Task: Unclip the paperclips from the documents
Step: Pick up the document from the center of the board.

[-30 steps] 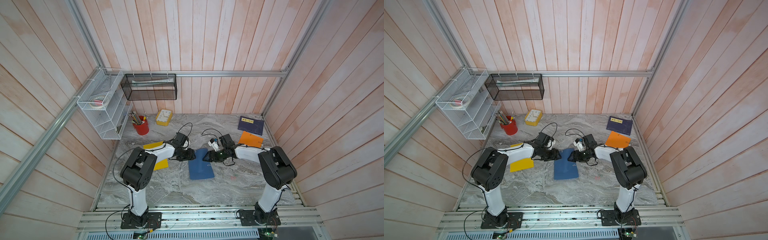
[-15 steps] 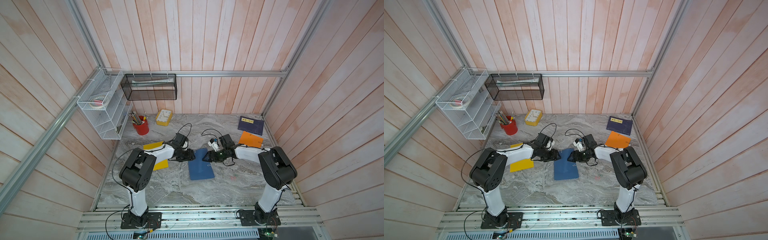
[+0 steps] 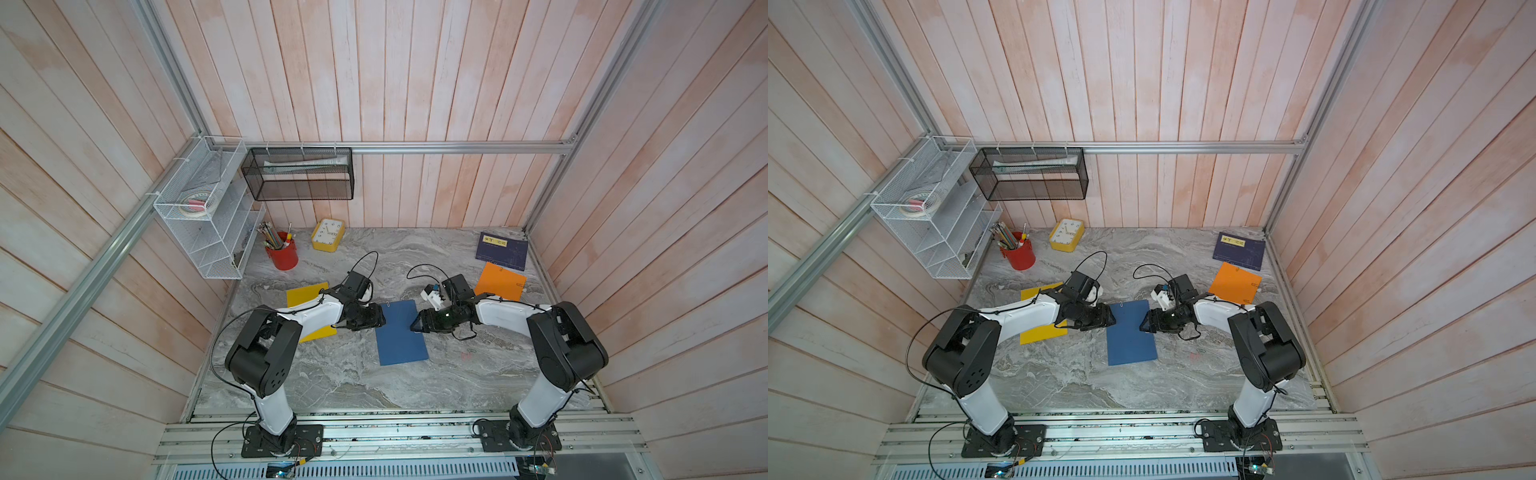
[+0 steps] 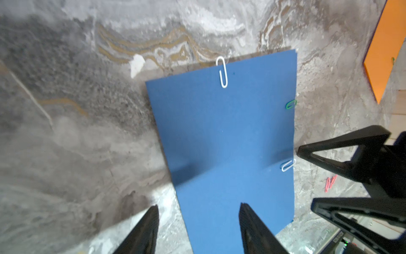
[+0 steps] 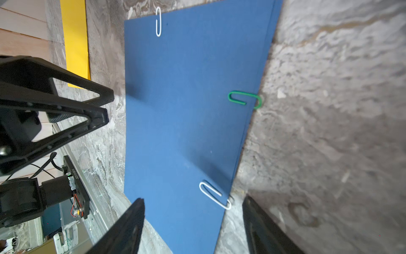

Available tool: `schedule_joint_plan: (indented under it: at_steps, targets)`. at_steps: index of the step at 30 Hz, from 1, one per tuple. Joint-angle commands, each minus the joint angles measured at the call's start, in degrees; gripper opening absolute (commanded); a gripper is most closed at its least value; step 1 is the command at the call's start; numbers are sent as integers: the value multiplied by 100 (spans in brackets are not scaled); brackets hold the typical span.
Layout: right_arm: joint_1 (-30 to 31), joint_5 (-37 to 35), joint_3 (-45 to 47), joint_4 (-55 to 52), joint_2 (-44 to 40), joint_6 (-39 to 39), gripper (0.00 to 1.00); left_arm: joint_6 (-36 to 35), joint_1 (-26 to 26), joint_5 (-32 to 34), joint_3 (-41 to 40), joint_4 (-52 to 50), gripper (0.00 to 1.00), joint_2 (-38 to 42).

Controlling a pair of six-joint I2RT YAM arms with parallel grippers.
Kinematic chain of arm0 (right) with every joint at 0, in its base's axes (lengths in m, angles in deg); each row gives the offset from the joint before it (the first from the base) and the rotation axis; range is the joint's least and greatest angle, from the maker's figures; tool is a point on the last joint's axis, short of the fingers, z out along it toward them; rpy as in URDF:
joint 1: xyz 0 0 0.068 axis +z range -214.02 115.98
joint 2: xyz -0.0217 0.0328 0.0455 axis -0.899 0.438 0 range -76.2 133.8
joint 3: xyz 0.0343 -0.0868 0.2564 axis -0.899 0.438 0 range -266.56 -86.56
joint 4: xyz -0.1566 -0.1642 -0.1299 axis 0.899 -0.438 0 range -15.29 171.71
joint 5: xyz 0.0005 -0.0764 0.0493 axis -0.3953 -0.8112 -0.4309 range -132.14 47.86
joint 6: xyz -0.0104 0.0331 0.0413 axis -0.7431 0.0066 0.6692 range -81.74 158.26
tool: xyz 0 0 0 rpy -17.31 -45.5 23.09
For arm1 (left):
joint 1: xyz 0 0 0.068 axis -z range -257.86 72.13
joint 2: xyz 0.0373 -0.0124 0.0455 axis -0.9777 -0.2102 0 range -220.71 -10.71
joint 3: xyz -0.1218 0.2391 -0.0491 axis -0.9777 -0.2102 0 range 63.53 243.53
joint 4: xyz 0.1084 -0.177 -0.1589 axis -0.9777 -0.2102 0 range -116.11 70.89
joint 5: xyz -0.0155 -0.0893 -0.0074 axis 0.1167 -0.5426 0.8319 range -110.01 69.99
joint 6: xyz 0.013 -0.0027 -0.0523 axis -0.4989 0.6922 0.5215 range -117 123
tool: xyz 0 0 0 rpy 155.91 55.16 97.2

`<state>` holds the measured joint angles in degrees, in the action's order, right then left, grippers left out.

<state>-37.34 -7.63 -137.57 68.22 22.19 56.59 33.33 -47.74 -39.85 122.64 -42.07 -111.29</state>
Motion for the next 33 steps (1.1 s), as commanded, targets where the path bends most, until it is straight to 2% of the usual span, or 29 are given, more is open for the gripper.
schedule_joint_plan:
  at_steps: [1,8,27,33]
  targets:
    - [162,-90,319,-420,-51,137,73,195,160,-177,-149,-201,61,115]
    - [370,-15,427,-274,-36,309,73,451,384,-306,-321,-43,61,-74]
    - [470,157,582,295,191,535,73,607,385,-413,-546,486,61,-59]
    - [470,394,565,654,150,745,77,527,395,-425,-485,444,60,-110]
